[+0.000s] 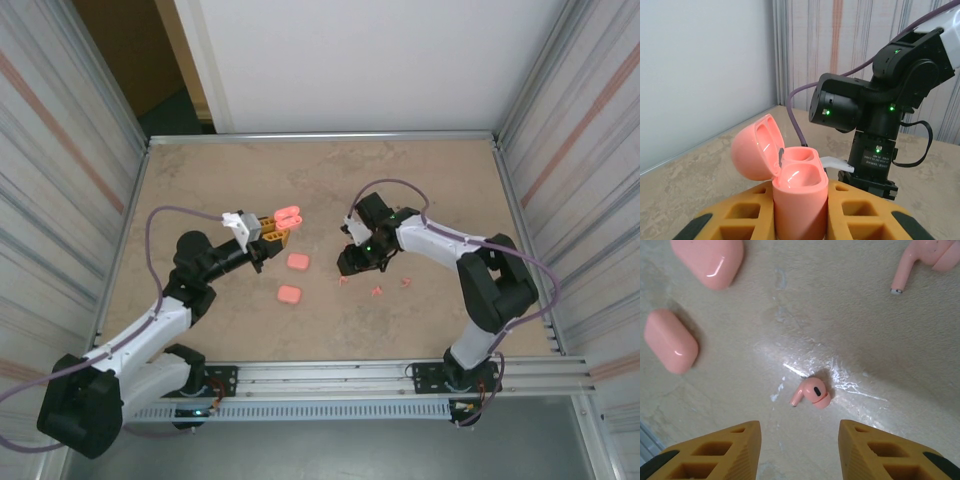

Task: Insert the wireless bluetooth earbuds into the charging case

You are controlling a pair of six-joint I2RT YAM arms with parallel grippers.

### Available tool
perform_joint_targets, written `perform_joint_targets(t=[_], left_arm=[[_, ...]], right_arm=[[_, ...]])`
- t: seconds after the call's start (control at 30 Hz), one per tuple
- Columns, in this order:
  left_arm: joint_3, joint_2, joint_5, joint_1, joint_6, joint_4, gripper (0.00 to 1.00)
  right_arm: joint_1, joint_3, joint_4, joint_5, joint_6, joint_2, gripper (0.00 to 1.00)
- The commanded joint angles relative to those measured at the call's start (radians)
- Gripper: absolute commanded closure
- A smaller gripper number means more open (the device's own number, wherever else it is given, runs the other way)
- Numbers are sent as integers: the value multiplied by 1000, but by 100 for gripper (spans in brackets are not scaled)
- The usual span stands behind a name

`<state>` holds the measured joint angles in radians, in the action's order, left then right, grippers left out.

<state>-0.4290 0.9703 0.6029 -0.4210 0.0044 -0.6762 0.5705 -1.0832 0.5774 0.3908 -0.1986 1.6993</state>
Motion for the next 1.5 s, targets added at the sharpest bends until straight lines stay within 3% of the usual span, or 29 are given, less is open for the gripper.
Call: perform_joint_targets(t=[0.0,1.47], left_arm=[[11,-15,-12,4,17,-6,100],[-4,7,-5,4,31,6,100]], right_arm=[[10,-41,16,-2,19,36,57],[58,-81,27,3,44,207,67]])
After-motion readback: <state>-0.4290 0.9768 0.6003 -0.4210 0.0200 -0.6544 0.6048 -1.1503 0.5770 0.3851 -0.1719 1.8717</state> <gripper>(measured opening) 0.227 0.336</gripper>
